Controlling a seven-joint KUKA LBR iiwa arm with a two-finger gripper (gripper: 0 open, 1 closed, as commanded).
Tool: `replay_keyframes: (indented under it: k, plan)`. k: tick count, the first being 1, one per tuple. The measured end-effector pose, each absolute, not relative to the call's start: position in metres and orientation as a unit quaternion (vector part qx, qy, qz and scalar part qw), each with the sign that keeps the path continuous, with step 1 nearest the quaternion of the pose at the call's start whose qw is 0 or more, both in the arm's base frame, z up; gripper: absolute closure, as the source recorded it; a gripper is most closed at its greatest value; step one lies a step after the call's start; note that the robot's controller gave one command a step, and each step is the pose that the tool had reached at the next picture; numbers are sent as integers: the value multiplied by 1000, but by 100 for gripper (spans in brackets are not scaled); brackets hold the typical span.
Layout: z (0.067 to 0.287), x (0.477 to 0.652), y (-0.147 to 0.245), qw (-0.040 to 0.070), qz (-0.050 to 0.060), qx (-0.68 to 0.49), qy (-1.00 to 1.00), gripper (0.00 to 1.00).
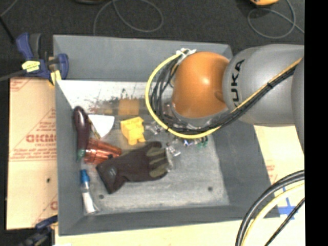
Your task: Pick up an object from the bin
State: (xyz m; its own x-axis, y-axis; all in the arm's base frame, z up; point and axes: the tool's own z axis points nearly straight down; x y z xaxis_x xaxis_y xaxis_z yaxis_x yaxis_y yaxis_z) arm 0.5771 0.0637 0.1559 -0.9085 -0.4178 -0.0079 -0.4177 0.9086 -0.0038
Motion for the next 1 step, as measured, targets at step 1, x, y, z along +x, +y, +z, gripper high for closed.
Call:
replay_keyframes:
  k: [1]
  plan:
    - [104,574,74,8,-2,-273,962,0]
